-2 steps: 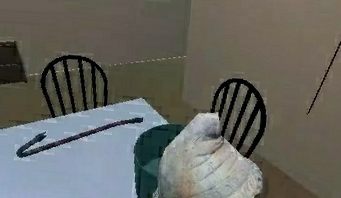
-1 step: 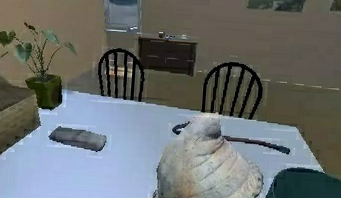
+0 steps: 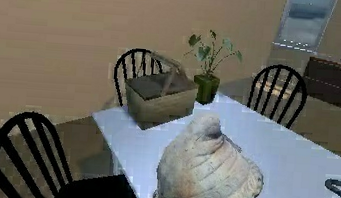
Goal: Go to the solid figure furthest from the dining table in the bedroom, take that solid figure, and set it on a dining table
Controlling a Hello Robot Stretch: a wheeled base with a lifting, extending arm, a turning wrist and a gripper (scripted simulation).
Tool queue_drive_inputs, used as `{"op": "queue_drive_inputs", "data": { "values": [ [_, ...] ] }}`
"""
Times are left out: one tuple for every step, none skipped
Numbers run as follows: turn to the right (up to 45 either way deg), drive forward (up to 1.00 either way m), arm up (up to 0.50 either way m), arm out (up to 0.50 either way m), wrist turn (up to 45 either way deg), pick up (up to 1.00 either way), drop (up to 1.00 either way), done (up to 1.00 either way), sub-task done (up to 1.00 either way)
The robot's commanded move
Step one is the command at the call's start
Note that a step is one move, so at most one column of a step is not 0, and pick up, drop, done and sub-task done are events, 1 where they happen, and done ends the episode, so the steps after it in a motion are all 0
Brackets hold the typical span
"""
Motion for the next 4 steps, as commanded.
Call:
{"op": "queue_drive_inputs", "data": {
  "values": [
    [-42.0, 0.0, 0.0, 0.0, 0.0, 0.0, 0.0, 0.0, 0.0],
    [0.0, 0.0, 0.0, 0.48, 0.0, 0.0, 0.0, 0.0, 0.0],
    [0.0, 0.0, 0.0, 0.0, 45.0, 0.0, 0.0, 0.0, 0.0],
    [0.0, 0.0, 0.0, 0.0, 45.0, 0.0, 0.0, 0.0, 0.0]
  ]
}}
